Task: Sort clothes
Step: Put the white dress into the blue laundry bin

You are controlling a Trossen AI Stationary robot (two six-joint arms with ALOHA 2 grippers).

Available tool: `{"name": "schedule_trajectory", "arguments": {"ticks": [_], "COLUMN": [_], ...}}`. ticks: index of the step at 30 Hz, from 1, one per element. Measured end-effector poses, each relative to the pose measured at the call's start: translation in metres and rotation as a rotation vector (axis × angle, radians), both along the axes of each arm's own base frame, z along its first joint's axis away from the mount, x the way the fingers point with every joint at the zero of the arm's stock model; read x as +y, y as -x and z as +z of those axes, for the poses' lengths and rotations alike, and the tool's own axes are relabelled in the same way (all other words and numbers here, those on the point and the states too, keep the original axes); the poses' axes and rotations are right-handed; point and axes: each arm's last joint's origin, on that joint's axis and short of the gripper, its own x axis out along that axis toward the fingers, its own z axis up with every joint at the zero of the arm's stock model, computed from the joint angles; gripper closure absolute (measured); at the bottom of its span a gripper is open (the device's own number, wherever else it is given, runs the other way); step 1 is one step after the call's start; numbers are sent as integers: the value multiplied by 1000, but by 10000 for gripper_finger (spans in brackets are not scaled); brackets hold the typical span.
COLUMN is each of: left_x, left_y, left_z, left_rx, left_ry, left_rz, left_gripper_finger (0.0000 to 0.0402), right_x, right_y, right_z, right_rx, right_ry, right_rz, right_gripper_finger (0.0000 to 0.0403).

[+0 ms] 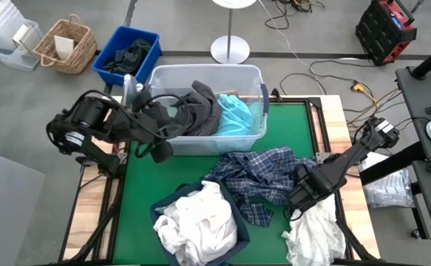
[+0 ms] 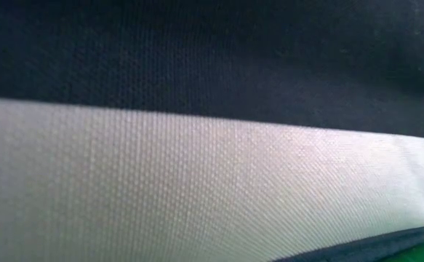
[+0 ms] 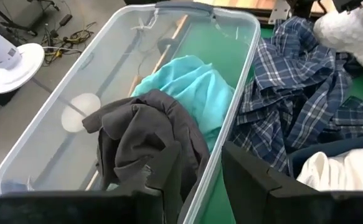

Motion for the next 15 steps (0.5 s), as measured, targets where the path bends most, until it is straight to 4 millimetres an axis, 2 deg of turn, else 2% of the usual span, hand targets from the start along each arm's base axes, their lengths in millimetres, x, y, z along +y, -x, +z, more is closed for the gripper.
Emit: {"name": "schedule_trajectory", "arguments": {"ticks": [7, 15], "left_x": [-2, -3], "left_y": [-9, -14], "left_z": [-17, -30], "left_rx": [73, 103], "left_ry": [-12, -20], "left_rz": [8, 50], "left_gripper_finger": [306, 306], "right_x": [-1, -5], "right_y": [1, 6], "right_z": [-28, -55], "right_rx": [-12, -15], "right_ry": [-1, 24], "right_rz": [11, 22], "right_gripper_finger": [158, 198]}}
